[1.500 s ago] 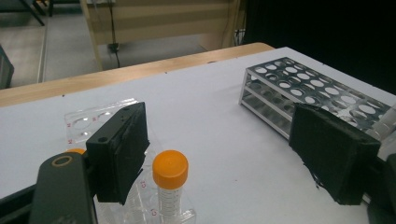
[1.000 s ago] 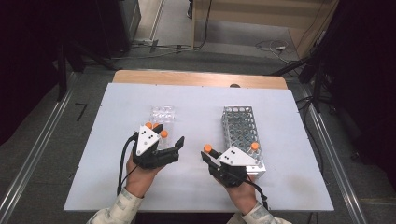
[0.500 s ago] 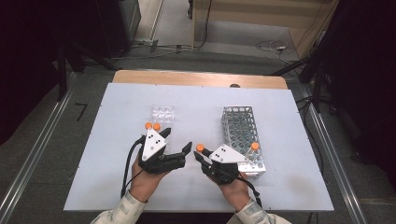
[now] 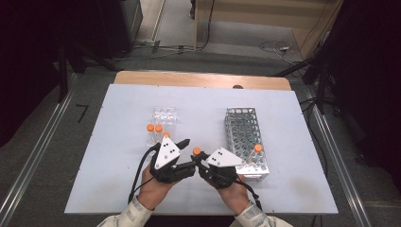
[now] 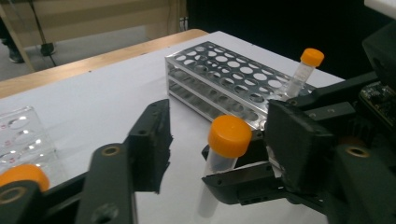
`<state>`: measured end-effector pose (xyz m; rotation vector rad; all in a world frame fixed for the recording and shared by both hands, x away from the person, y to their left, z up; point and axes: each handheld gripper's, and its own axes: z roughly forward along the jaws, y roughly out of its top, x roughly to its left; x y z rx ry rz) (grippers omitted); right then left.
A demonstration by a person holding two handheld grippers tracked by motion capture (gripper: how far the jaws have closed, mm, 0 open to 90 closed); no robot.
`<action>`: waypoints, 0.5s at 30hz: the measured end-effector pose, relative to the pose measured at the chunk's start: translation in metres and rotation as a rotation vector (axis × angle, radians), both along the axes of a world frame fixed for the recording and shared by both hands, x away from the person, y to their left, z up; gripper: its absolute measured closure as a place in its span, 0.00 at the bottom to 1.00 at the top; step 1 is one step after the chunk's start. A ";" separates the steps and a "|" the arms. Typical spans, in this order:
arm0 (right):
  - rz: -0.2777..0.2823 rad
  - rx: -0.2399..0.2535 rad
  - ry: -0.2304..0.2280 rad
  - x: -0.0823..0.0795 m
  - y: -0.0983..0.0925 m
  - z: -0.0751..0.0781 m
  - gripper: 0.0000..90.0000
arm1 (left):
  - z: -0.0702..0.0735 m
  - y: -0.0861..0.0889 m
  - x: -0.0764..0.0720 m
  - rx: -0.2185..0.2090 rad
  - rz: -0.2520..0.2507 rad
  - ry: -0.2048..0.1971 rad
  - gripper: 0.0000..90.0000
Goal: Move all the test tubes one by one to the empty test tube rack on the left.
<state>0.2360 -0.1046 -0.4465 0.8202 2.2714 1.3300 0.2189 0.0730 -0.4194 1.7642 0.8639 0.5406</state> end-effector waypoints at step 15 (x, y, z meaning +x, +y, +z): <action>0.012 0.012 0.008 -0.001 0.000 0.001 0.73 | -0.001 -0.001 -0.001 0.014 -0.014 0.000 0.78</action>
